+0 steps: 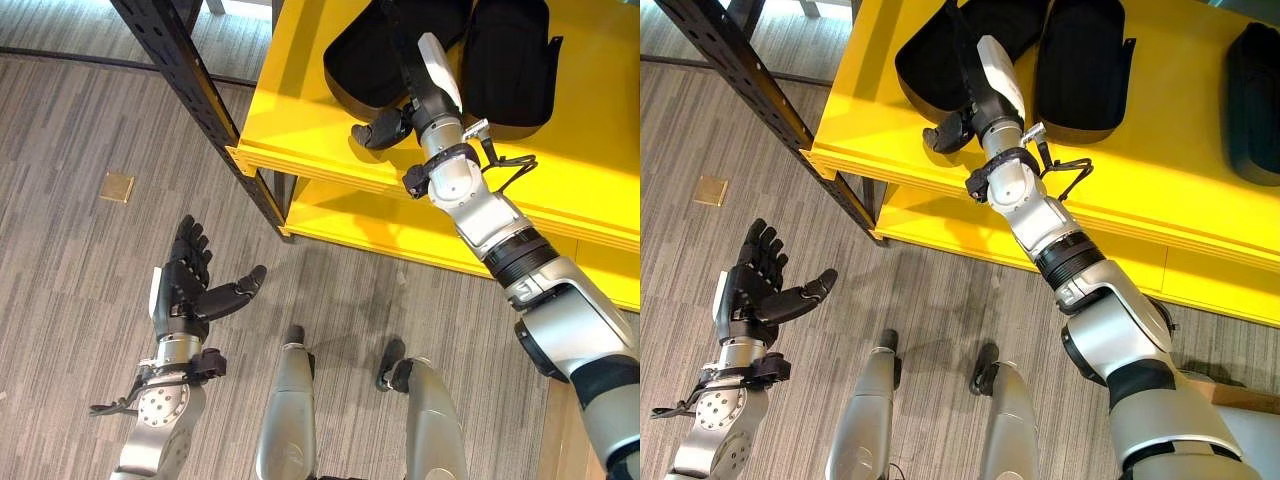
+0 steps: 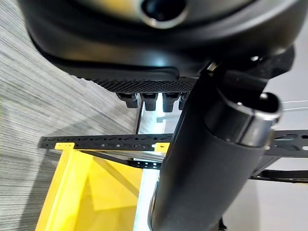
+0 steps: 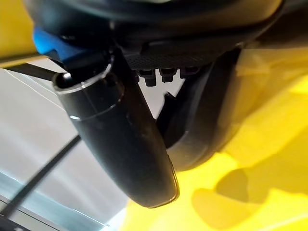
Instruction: Move parts from the plastic box to the shelf.
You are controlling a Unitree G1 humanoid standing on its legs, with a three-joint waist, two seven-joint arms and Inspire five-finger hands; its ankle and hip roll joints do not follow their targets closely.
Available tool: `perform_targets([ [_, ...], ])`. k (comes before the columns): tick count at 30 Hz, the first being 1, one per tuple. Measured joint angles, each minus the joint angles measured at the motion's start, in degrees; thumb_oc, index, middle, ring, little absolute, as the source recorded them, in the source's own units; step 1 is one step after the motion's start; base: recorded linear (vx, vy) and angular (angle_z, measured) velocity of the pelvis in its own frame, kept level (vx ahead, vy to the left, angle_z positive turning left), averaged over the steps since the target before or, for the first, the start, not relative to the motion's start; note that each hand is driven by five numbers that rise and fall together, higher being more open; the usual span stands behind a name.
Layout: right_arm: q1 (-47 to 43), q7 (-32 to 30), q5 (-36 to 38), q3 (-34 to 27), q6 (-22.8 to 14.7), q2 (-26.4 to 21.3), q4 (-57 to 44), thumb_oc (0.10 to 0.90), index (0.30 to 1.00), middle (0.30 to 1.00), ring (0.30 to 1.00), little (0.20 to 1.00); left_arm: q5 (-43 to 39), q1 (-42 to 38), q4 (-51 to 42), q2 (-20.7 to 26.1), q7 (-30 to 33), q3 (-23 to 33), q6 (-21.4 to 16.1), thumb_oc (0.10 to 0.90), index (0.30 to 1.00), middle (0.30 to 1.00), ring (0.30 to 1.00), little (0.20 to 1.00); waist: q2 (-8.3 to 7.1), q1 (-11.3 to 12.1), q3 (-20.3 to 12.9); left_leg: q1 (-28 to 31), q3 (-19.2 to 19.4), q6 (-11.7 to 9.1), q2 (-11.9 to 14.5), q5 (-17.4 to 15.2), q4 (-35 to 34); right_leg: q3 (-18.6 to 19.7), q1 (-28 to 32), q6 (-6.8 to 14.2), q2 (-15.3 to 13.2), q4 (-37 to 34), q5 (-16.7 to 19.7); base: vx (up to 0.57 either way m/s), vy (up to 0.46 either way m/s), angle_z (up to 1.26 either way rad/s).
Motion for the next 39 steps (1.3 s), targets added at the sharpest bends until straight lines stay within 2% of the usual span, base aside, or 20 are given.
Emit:
perform_targets([
  [5, -1.5, -0.8, 4.3, -2.3, -0.1, 0.6, -1.8, 0.9, 1.0, 1.0, 1.0, 1.0, 0.0, -1.0, 0.0, 0.0, 0.0, 0.1, 0.0, 0.9, 1.0, 1.0, 1.0, 1.0, -0.03, -0.1, 0.0, 0.1, 0.1, 0.2, 0.0, 0.3, -0.2, 0.1, 0.1, 0.1, 0.0, -0.4, 0.4, 0.0, 0.0, 0.0],
  [11, -2.5, -3.6, 12.6, -7.2, -0.9, 4.6, -1.8, 0.9, 1.0, 1.0, 1.0, 1.0, -0.1, -1.6, 0.0, 0.0, 0.1, 0.1, 0.0, 0.9, 1.0, 1.0, 1.0, 1.0, -0.14, -0.2, -0.1, 1.2, 0.4, 0.3, 0.0, 0.2, -0.5, 0.1, 1.2, 0.0, 0.1, -1.0, 0.7, 0.0, 0.0, 0.0],
  [16, -3.3, -5.8, 15.6, -8.6, -1.8, 6.1, -1.9, 0.9, 1.0, 1.0, 1.0, 1.0, -0.2, -2.2, 0.0, 0.1, 0.2, 0.1, 0.0, 0.9, 1.0, 1.0, 1.0, 1.0, -0.4, -0.4, -0.2, 1.4, 0.5, 0.3, 0.0, 0.2, -0.5, 0.2, 1.5, 0.2, 0.0, -1.4, 0.8, 0.0, 0.0, 0.0],
  [23, -3.5, -8.4, 15.7, -9.5, -1.9, 7.1, -3.4, 0.9, 1.0, 1.0, 1.0, 1.0, -0.2, -2.4, 0.0, 0.1, 0.6, 0.1, 0.1, 0.9, 1.0, 1.0, 1.0, 1.0, -0.46, -1.4, -0.3, 1.7, 0.6, 0.3, 0.0, 0.3, -1.0, 0.2, 1.8, 0.3, 0.1, -1.9, 1.0, 0.0, 0.0, 0.0],
  [29, -3.2, -11.9, 15.5, -13.7, -1.9, 8.9, -3.5, 0.9, 1.0, 1.0, 1.0, 1.0, -0.2, -2.6, 0.0, 0.1, 1.3, 0.0, 0.1, 0.9, 1.0, 1.0, 1.0, 1.0, -0.46, -1.6, -0.3, 2.0, 0.8, -0.1, 0.0, 0.6, -1.2, 0.3, 1.8, 0.3, 0.1, -1.9, 1.1, 0.0, 0.0, 0.0],
  [39, 7.3, -13.2, 8.9, -16.2, -1.8, 9.3, -12.6, 0.9, 1.0, 1.0, 1.0, 1.0, 0.0, -2.6, 0.1, 0.0, 2.4, -0.5, 0.2, 0.9, 1.0, 1.0, 1.0, 1.0, -0.46, -1.7, -0.3, 2.0, 1.0, 0.5, 0.0, 0.5, -1.1, 0.4, 2.0, 0.3, 0.1, -2.2, 1.4, 0.0, 0.0, 0.0],
])
